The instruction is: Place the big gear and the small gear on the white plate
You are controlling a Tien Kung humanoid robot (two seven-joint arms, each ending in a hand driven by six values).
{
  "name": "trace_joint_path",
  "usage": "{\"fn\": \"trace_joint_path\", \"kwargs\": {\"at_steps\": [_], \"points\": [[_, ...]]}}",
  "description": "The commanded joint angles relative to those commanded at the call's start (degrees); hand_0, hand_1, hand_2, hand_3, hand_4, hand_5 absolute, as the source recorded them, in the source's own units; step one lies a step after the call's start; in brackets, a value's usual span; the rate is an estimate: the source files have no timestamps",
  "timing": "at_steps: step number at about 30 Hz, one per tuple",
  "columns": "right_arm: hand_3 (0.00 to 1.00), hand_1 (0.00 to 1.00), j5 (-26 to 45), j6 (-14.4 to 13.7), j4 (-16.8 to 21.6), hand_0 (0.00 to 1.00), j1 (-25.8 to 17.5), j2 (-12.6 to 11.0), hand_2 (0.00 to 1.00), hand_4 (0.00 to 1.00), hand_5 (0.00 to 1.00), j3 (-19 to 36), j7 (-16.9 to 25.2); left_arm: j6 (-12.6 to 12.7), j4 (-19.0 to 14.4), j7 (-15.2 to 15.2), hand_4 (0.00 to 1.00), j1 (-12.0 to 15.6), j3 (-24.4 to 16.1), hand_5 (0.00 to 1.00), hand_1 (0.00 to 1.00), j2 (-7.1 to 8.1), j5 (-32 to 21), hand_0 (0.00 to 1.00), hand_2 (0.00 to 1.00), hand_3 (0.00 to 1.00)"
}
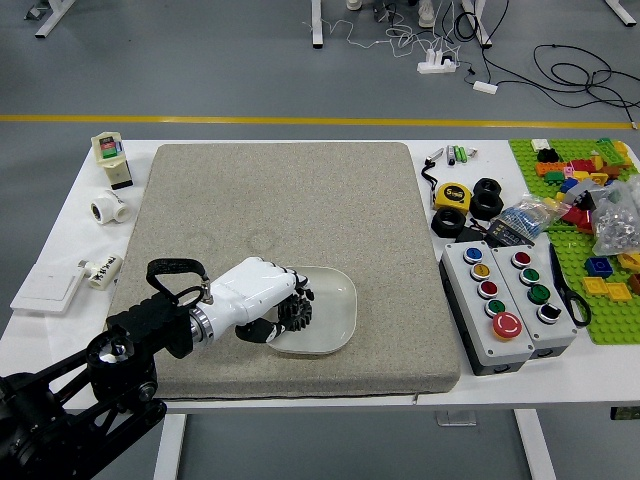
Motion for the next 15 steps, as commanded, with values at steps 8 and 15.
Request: {"fn": "trace_joint_path", "kwargs": {"at_steps": [8, 15], "points": [[0.558, 0.606, -0.24, 0.06, 0.00, 0.598, 0.14, -0.07, 0.692, 0.752, 0.676, 0.12, 0.01, 0.13, -1.21, 0.10, 0.825, 0.08, -0.40, 0.002, 0.734, 0.13, 0.00, 0.524, 0.881, 0.825], [0.558, 0.606, -0.26, 0.03, 0.00, 0.598, 0.16, -0.08, 0.693, 0.752, 0.676, 0.21, 0.04, 2.22, -3.33, 0.73, 0.814, 0.88, -3.46, 0.002, 0.819, 0.13, 0.00, 0.624, 0.969, 0.839]]}}
